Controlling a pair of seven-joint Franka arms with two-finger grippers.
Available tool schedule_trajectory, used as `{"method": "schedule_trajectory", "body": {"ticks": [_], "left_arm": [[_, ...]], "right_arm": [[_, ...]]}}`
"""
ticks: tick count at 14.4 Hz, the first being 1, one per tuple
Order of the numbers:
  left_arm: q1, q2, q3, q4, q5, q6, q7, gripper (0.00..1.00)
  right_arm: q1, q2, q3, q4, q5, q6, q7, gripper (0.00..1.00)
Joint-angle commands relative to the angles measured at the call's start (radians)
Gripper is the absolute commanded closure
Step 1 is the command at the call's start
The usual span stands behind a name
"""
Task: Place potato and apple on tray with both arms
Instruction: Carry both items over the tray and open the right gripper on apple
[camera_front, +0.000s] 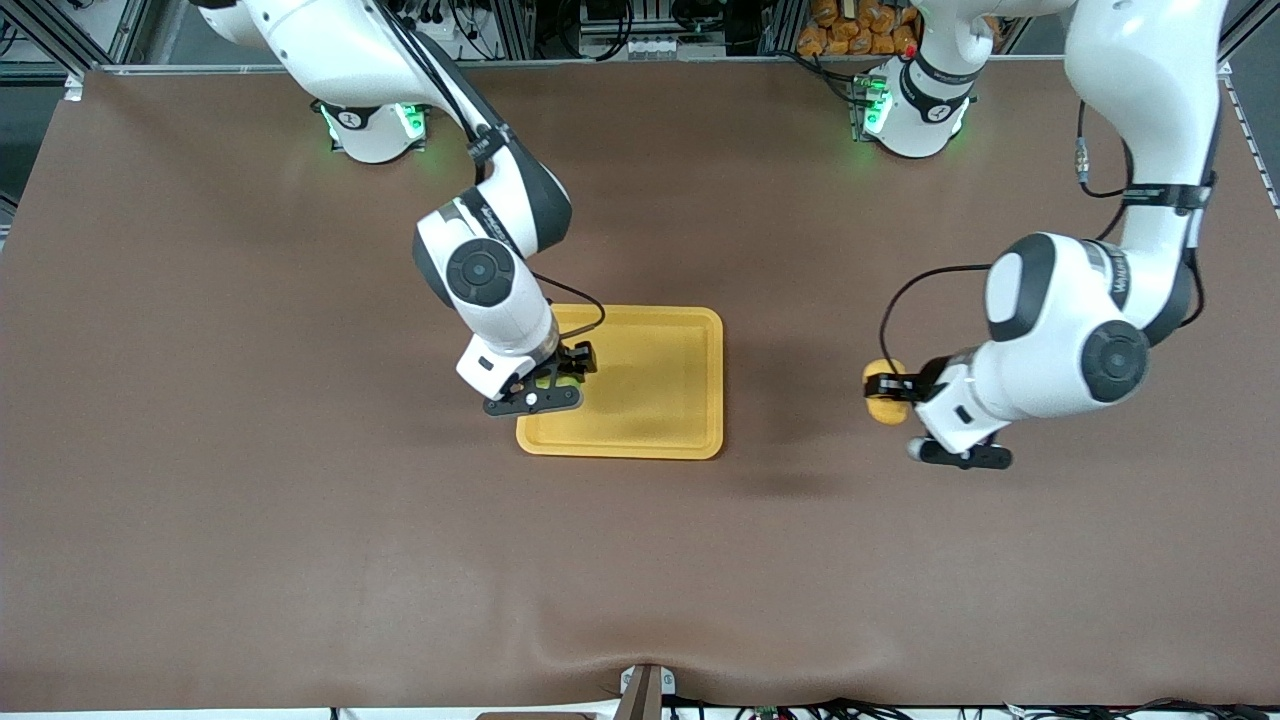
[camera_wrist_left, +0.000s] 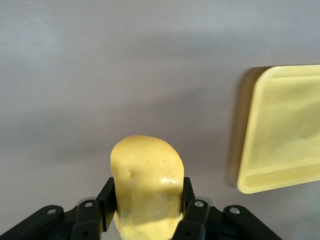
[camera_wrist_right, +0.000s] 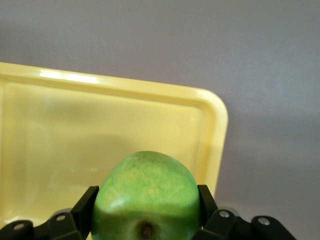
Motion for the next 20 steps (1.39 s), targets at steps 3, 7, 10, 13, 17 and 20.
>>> {"method": "schedule_trajectory", "body": {"ticks": [3,7,10,13,17,20], "left_arm": [[-0.143,0.065,0.005,0.096,0.020,-0.024,-0.207,0.83],[-0.245,0.137,0.005,0.168,0.078,-0.013,-0.348,0.83],[-0.314,0.197,0.011,0.205,0.130,0.008,-0.476,0.82],[-0.364,0.240,0.014,0.210,0.133,0.094,-0.563,0.81],[-0.407,0.273,0.017,0.210,0.141,0.143,-0.606,0.81],[-0.423,0.301,0.017,0.210,0.181,0.165,-0.635,0.80]], "right_arm": [[0.050,0.057,-0.021,-0.008,-0.030,0.043,0.082,0.66],[0.056,0.064,-0.021,-0.025,-0.056,0.043,0.092,0.62],[0.065,0.074,-0.022,-0.036,-0.098,0.045,0.121,0.62],[0.068,0.074,-0.023,-0.045,-0.122,0.045,0.133,0.32],[0.073,0.074,-0.021,-0.045,-0.164,0.043,0.179,0.00],[0.060,0.062,-0.020,-0.033,-0.164,0.039,0.181,0.00]]}}
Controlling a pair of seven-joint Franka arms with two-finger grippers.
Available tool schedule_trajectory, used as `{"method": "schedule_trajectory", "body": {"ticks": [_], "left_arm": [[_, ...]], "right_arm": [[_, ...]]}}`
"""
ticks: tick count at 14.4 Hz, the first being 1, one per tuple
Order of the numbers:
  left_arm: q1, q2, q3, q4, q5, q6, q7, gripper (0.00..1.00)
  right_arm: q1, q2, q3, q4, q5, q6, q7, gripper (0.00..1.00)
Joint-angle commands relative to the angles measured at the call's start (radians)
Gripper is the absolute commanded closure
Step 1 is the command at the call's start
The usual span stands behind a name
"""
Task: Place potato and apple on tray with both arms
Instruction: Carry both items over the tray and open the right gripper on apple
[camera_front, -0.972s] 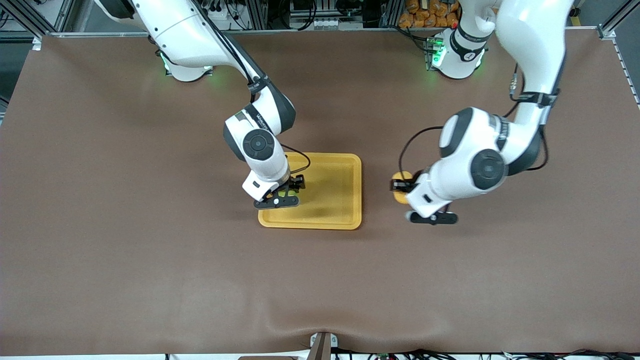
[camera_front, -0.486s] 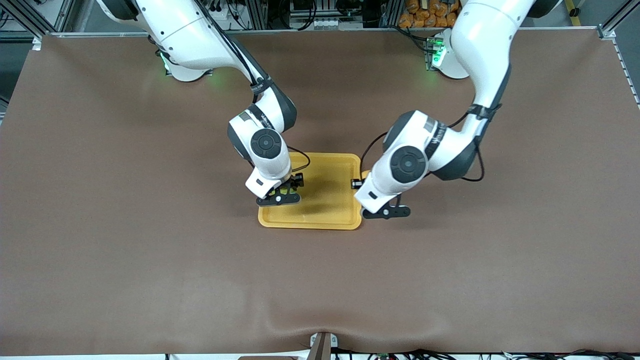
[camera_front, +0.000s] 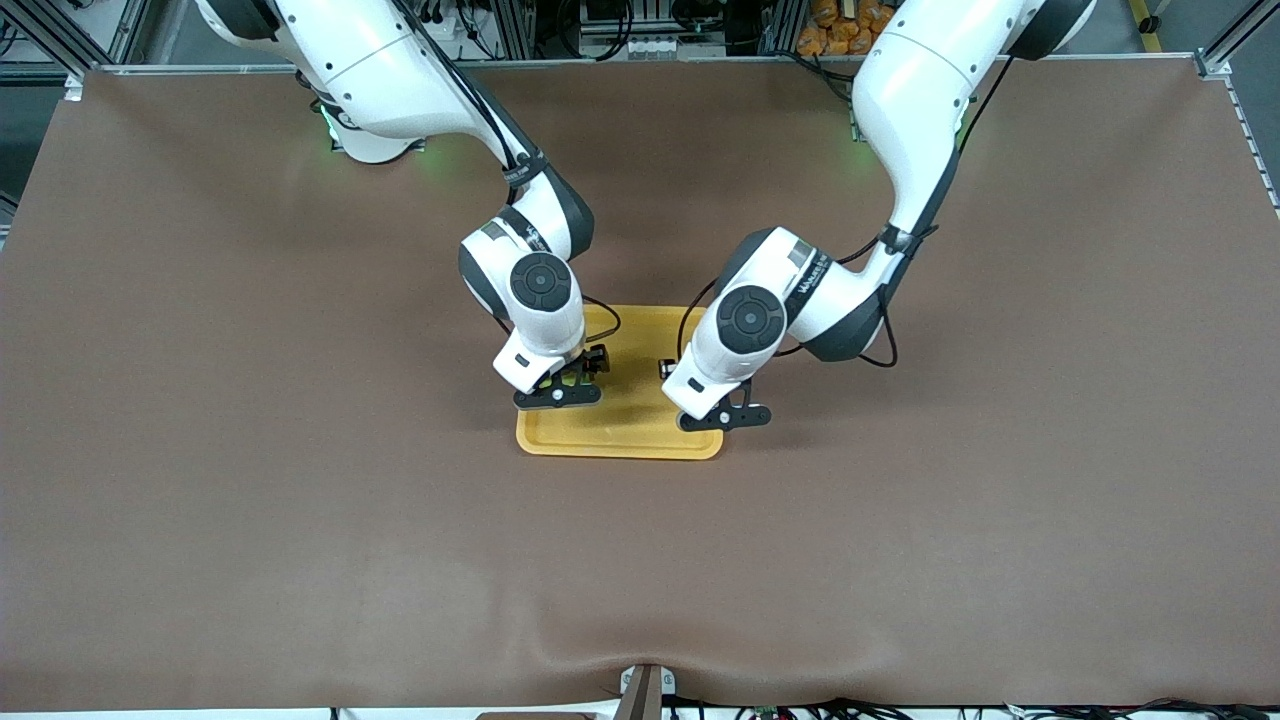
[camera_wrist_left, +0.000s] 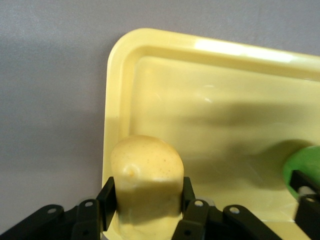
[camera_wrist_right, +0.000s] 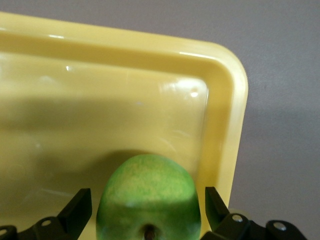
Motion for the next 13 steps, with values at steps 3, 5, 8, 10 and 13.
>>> {"method": "schedule_trajectory", "body": {"ticks": [3,5,8,10,13], "left_arm": [[-0.022,0.059,0.010,0.027,0.035,0.058,-0.052,0.78],[-0.037,0.066,0.012,0.027,0.036,0.081,-0.066,0.78],[-0.039,0.080,0.010,0.027,0.078,0.084,-0.067,0.78],[-0.039,0.088,0.012,0.027,0.078,0.087,-0.069,0.74],[-0.038,0.091,0.015,0.027,0.079,0.095,-0.066,0.51]], "right_arm": [[-0.007,-0.065,-0.009,0.010,-0.019,-0.013,0.052,0.00],[-0.030,-0.103,-0.008,0.013,-0.013,-0.028,0.075,0.00],[-0.113,-0.184,-0.008,0.012,-0.013,-0.115,0.075,0.00],[-0.193,-0.238,-0.003,0.012,-0.011,-0.122,0.049,0.00],[-0.282,-0.304,-0.003,0.001,-0.010,-0.186,-0.092,0.00]]}}
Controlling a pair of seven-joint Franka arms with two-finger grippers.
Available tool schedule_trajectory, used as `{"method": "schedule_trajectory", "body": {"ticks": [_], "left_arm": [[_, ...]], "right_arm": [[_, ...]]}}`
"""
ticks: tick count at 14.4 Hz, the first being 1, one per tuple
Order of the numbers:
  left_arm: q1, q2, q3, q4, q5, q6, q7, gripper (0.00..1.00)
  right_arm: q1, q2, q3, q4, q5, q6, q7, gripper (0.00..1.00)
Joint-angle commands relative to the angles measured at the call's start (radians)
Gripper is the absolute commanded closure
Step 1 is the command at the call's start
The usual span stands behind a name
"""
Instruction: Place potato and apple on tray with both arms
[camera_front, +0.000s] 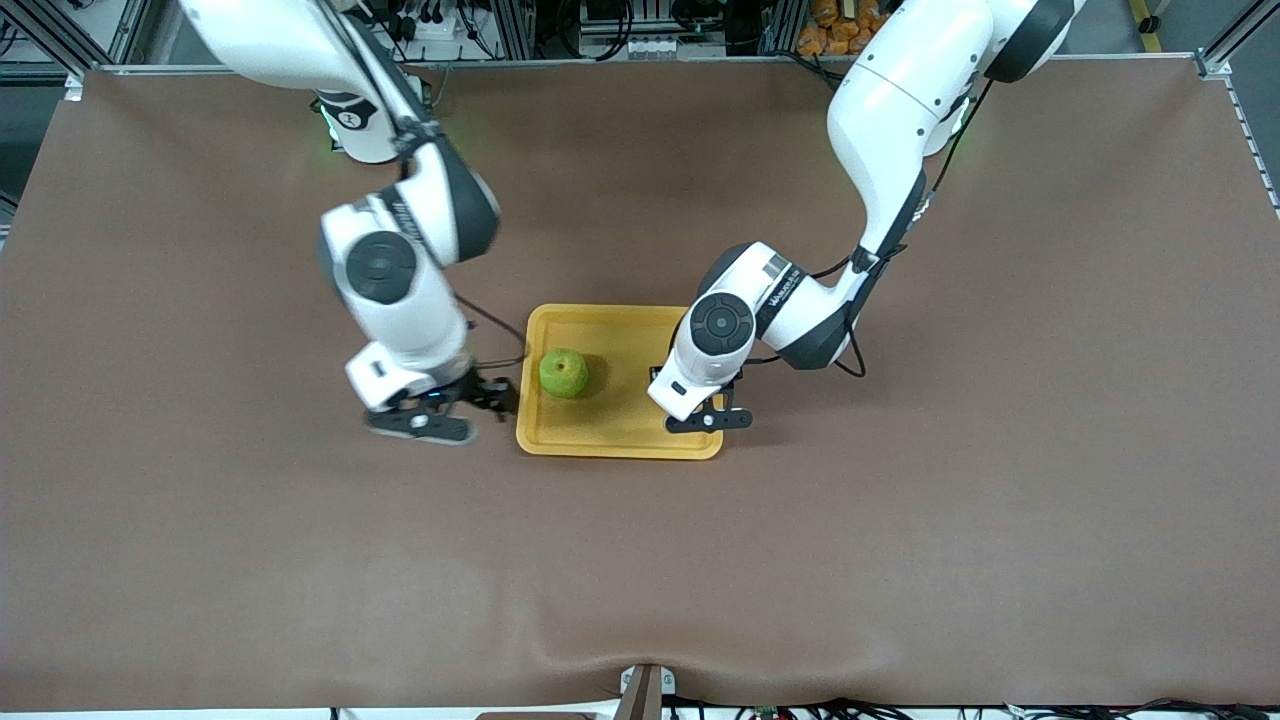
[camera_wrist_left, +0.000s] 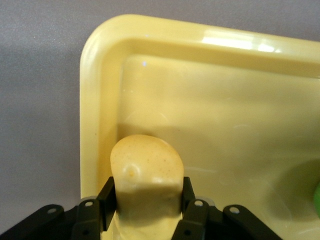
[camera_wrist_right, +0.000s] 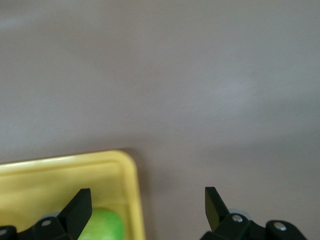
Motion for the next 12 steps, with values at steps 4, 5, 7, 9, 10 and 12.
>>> {"method": "schedule_trajectory", "body": {"ticks": [4,5,7,9,10,12], "left_arm": [[-0.012,0.015,0.013,0.028,0.059,0.025,-0.012,0.00],[-0.010,0.005,0.013,0.028,0.073,0.023,-0.009,0.00],[0.008,-0.033,0.011,0.028,0.112,0.014,0.024,0.00],[0.051,-0.094,0.011,0.028,0.115,-0.012,0.032,0.00],[0.081,-0.129,0.010,0.028,0.115,-0.033,0.040,0.00],[0.118,-0.208,0.011,0.026,0.113,-0.072,0.057,0.00]], "right_arm": [[-0.226,-0.173,0.023,-0.035,-0.008,-0.210,-0.374,0.00],[-0.259,-0.207,0.023,-0.035,-0.006,-0.230,-0.433,0.00],[-0.310,-0.260,0.023,-0.035,-0.006,-0.267,-0.499,0.00],[-0.350,-0.306,0.020,-0.035,0.047,-0.308,-0.575,0.00],[-0.384,-0.329,0.017,-0.033,0.111,-0.345,-0.605,0.00],[-0.456,-0.354,0.020,-0.009,0.179,-0.423,-0.613,0.00]]}}
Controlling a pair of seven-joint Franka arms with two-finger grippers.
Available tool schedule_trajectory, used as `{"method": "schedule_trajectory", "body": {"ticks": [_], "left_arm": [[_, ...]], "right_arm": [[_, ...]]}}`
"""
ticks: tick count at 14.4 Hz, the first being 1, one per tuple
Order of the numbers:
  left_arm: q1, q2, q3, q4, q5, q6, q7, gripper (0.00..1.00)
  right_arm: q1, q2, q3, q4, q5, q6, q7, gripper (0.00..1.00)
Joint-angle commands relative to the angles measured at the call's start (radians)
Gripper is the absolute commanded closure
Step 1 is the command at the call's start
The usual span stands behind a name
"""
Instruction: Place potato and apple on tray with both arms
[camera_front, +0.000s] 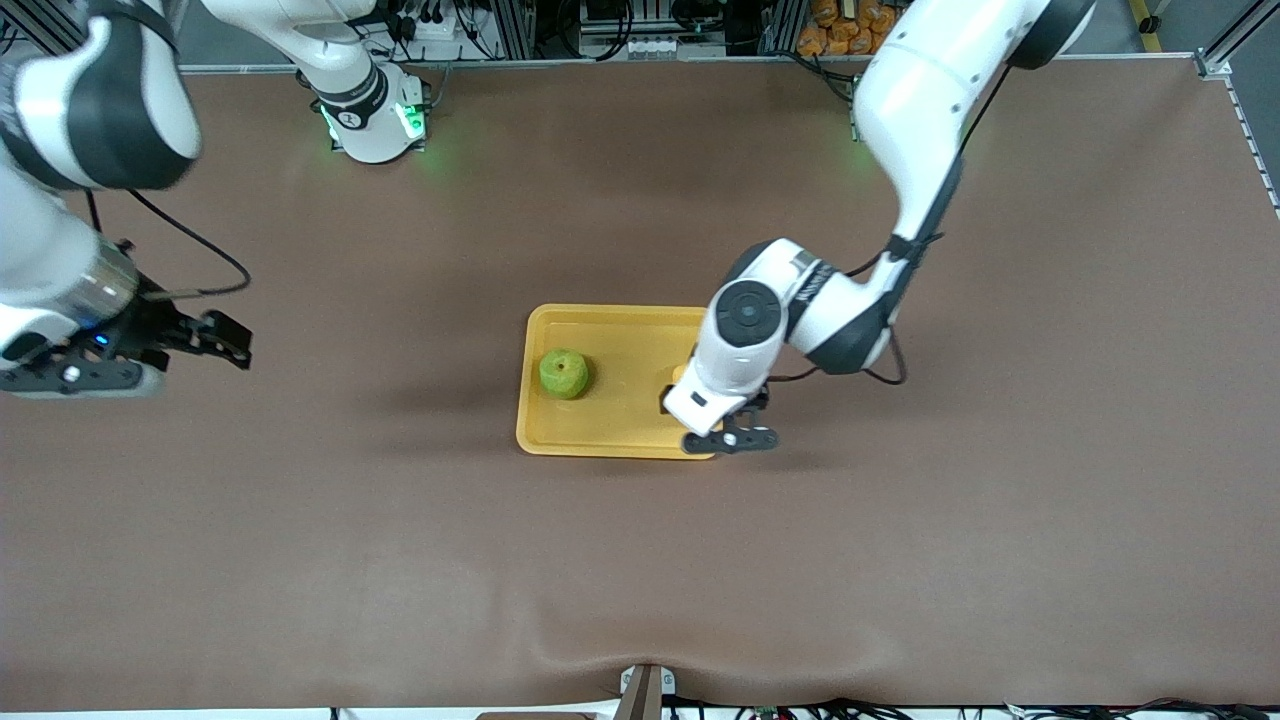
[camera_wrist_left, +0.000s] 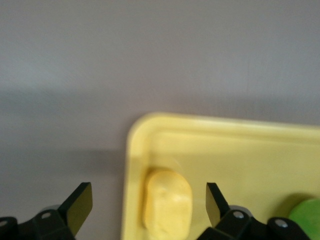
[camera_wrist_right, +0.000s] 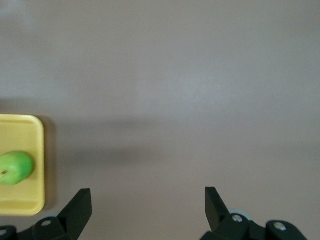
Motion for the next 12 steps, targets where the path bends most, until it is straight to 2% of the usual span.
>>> {"method": "schedule_trajectory", "body": {"ticks": [1,3,5,8,12], "left_arm": [[0.078,-0.128,-0.002,-0.028,0.017,-0.067,0.022,0.00],[0.153,-0.176,-0.013,-0.028,0.005,-0.107,0.103,0.00],[0.184,-0.233,-0.007,-0.028,0.005,-0.184,0.126,0.00],[0.244,-0.300,-0.006,-0.026,0.016,-0.297,0.193,0.00],[0.290,-0.382,-0.002,-0.028,0.017,-0.331,0.209,0.00]], "right_arm": [[-0.095,-0.046,0.024,0.033,0.060,-0.097,-0.031,0.00],[-0.100,-0.057,0.028,0.117,0.060,-0.232,-0.033,0.00],[-0.103,-0.081,0.029,0.148,0.060,-0.326,-0.033,0.00],[-0.088,-0.088,0.029,0.164,0.049,-0.364,-0.024,0.00],[-0.091,-0.088,0.026,0.182,0.043,-0.378,-0.021,0.00]]}}
